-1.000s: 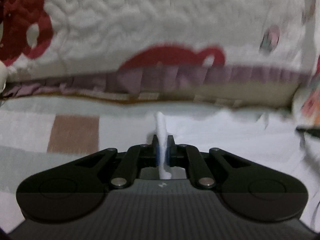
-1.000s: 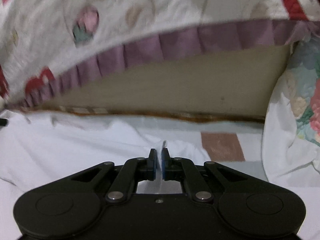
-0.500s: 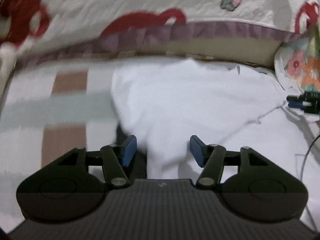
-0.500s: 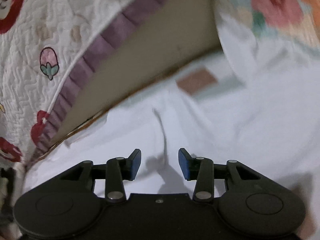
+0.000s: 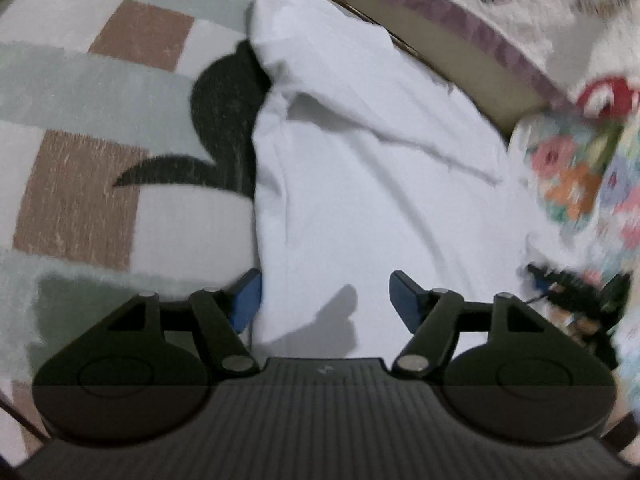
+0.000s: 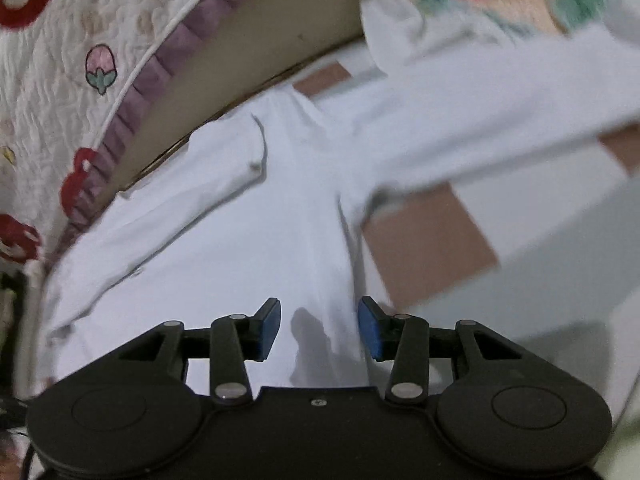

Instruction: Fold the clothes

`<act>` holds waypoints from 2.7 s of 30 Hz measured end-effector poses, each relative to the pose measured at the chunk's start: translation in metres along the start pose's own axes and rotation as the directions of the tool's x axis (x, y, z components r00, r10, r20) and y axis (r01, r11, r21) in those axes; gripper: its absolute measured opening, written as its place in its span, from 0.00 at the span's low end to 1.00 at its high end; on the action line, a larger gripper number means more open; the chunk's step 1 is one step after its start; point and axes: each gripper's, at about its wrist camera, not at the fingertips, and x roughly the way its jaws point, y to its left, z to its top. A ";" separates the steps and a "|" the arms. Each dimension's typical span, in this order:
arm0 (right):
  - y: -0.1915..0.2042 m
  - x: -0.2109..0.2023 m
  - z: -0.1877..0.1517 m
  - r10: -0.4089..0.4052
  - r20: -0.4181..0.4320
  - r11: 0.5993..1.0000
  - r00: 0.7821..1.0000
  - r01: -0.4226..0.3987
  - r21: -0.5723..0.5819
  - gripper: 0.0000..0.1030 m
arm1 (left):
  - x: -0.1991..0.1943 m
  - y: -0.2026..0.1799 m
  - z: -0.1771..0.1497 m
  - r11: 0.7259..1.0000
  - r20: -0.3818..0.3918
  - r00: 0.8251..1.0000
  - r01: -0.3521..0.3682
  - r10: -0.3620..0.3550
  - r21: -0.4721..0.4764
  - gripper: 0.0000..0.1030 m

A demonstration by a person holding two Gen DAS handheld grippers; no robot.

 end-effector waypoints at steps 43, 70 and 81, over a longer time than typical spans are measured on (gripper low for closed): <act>-0.019 -0.018 -0.021 -0.110 0.070 0.980 0.991 0.120 -0.161 0.01 | -0.022 0.009 -0.013 0.976 0.020 0.987 -0.159 0.158 0.149 0.04; -0.247 -0.108 0.126 -0.439 0.431 0.898 0.789 0.368 0.241 0.51 | 0.169 -0.310 0.029 0.575 -0.019 0.998 0.051 -0.061 0.817 0.70; -0.255 -0.063 0.122 -0.397 0.554 0.906 0.732 0.408 0.110 0.38 | 0.228 -0.306 0.061 0.819 0.144 0.989 -0.108 0.031 0.564 0.70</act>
